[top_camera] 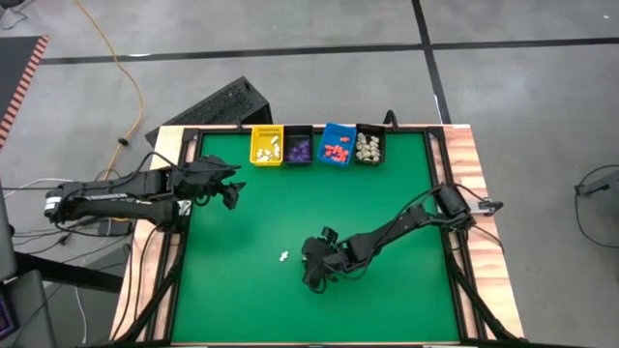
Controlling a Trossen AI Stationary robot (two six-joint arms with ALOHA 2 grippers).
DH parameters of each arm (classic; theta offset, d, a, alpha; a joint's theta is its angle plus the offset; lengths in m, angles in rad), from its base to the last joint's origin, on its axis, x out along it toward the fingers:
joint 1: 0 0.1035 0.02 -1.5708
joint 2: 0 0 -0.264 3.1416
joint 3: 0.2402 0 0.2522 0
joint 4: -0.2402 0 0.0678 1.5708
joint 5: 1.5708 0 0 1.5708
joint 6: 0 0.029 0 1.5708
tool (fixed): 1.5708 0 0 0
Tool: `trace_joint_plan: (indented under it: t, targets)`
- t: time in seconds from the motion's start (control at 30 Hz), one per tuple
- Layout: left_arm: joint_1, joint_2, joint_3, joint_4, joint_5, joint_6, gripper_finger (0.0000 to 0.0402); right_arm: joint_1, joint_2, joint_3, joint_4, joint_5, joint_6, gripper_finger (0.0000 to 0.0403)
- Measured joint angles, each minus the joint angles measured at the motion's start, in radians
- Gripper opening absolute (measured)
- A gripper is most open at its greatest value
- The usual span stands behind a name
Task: Sort Halloween decoration
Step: Put the white skeleton toy into the yellow basket
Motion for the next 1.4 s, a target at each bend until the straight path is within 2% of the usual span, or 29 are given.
trace_joint_plan:
  t: [0.2,0.47,0.73,1.07,1.27,1.4]
  targets:
    - [0.0,0.0,0.0,0.003,-0.004,-0.003,0.0256,0.006,-0.008,-0.004,0.001,0.043,0.042,0.0207]
    - [0.0,0.0,0.0,0.004,-0.01,-0.001,0.0256,0.009,-0.109,-0.005,0.01,0.079,-0.066,0.0207]
    - [0.0,0.0,0.0,0.005,-0.029,-0.006,0.0256,0.007,-0.088,-0.006,-0.073,0.104,-0.066,0.0207]
    - [0.0,0.0,0.0,0.005,-0.029,-0.012,0.0256,0.007,-0.056,-0.067,-0.049,0.093,0.024,0.0205]
    - [0.0,0.0,0.0,0.006,-0.03,-0.023,0.0256,0.015,-0.038,-0.081,0.004,0.066,0.043,0.0166]
    - [0.0,0.0,0.0,0.005,-0.03,-0.027,0.0256,0.014,-0.03,-0.08,0.007,0.066,0.08,0.011]
